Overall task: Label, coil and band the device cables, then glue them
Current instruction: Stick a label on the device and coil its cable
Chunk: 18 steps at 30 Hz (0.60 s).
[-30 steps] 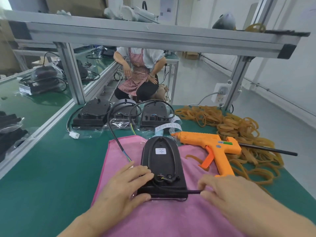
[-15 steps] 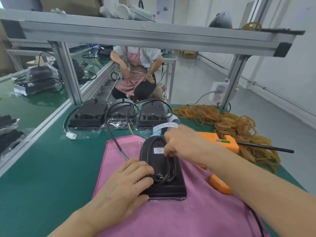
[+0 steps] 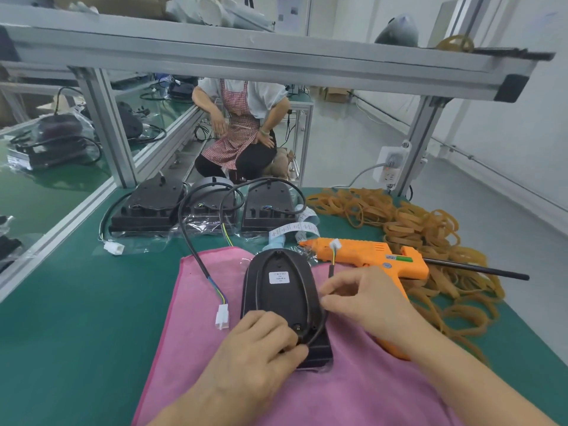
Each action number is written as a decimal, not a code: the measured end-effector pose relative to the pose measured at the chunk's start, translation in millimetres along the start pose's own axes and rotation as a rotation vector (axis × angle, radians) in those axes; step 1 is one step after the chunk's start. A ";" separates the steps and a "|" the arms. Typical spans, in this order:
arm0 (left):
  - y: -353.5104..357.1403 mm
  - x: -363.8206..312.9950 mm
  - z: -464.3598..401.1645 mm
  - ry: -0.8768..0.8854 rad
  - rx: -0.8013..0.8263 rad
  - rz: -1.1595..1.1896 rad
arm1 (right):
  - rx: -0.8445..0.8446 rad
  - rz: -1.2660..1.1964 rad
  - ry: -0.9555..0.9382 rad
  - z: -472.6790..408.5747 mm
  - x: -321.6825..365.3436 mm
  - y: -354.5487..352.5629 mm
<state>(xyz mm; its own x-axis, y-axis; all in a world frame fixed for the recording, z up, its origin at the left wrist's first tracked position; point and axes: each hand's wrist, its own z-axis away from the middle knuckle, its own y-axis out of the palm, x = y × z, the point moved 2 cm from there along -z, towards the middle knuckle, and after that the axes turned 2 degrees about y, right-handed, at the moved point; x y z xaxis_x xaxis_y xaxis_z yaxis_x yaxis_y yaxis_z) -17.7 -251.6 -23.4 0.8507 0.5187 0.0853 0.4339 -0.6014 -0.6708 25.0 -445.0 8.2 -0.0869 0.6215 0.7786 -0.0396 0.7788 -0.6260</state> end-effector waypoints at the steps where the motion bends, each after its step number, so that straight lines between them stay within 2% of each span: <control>1: 0.4 -0.7 -0.2 0.013 0.007 -0.016 | -0.005 -0.019 0.000 0.8 -1.8 2.0; 6: 6.3 -0.4 0.4 0.004 0.066 0.003 | -0.032 -0.158 -0.051 -4.0 -2.4 9.3; 10: -1.5 7.3 -5.7 -0.015 0.170 0.116 | 0.046 -0.071 -0.114 -13.1 0.6 16.9; 12: -9.1 17.4 -9.9 -0.162 0.125 0.347 | 0.083 -0.015 -0.123 -16.5 0.7 17.9; 14: -11.9 30.8 -18.0 -0.341 0.093 0.432 | 0.099 0.010 -0.128 -17.8 0.0 18.9; 16: -2.4 43.3 -29.8 -0.404 0.242 0.301 | 0.074 0.119 -0.144 -14.9 -0.9 23.6; 18: 15.3 53.3 -34.9 -0.418 0.470 0.169 | 0.022 0.333 -0.178 -10.5 0.2 28.2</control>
<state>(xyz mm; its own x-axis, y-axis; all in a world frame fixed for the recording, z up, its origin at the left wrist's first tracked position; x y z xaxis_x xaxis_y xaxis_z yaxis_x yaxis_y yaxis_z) 44.7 -254.3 -3.4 0.6679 0.6898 -0.2795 0.0475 -0.4143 -0.9089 34.3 -422.1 -8.8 -0.2706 0.8141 0.5138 -0.0014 0.5334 -0.8459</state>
